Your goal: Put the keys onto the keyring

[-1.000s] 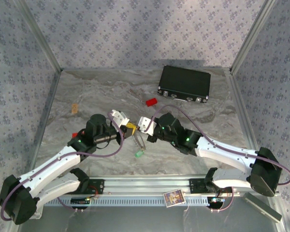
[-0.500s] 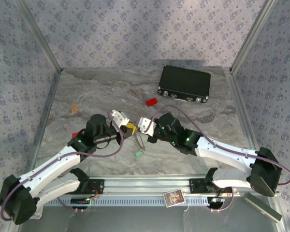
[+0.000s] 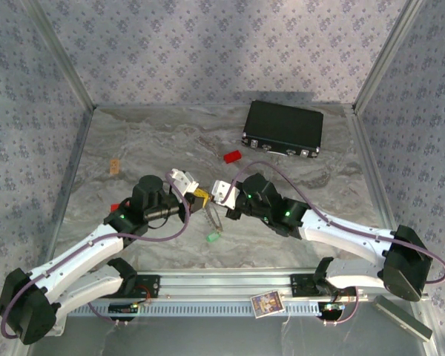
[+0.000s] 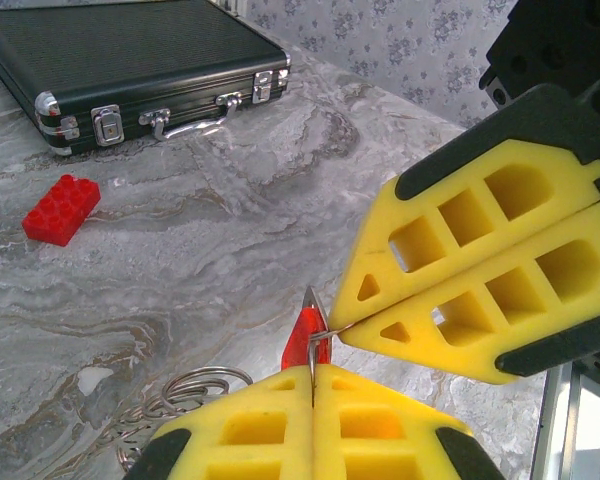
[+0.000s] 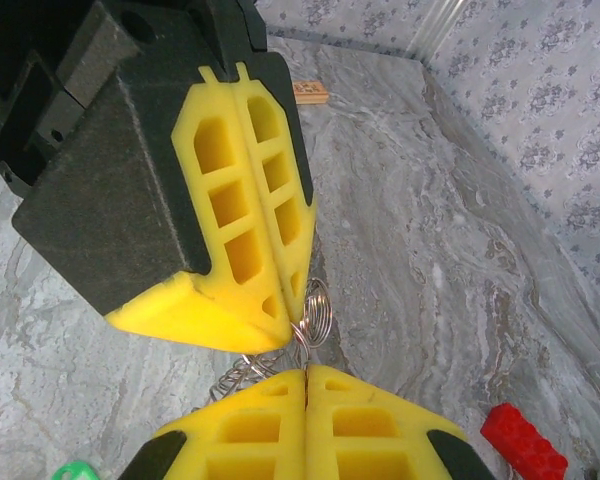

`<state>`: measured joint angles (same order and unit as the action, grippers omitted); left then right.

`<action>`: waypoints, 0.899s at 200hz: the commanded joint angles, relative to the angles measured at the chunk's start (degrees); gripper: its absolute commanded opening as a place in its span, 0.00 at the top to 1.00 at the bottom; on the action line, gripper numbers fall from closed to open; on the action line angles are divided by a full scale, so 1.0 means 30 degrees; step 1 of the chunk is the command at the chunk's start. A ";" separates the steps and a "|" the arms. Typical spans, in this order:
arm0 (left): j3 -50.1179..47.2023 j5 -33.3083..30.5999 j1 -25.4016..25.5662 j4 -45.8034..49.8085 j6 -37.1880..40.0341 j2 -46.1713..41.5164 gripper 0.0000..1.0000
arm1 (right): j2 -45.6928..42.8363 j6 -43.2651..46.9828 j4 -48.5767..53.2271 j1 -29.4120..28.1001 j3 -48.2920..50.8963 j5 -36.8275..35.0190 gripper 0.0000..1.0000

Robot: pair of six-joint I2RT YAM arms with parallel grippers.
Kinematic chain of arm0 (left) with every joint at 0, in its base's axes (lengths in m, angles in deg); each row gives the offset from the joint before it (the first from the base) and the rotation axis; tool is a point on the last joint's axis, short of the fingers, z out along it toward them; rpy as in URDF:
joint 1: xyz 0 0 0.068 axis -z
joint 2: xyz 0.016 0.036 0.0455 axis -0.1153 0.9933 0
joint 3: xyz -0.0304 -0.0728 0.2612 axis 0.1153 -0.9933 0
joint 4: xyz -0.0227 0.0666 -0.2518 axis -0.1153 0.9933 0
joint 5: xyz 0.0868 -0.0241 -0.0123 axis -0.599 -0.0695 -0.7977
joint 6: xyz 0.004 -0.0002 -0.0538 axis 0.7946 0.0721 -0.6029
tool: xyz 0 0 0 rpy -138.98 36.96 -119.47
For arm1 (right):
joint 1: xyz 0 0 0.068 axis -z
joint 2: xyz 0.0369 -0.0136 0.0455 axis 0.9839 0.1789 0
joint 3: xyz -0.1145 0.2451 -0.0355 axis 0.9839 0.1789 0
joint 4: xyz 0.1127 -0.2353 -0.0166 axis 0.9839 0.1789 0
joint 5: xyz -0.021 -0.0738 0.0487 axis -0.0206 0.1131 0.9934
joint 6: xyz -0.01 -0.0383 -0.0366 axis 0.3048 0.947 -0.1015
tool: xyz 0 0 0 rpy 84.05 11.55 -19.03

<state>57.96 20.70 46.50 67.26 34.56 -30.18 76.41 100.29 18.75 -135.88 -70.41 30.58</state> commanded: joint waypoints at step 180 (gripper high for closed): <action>-0.0407 0.1539 0.0129 -0.2939 0.1571 -0.0322 1.00 | -0.1683 -0.0477 0.4303 0.1314 -0.0124 0.3934 0.58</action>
<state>57.26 22.01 46.80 64.44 35.83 -30.18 74.60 100.43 26.92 -134.61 -70.63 37.57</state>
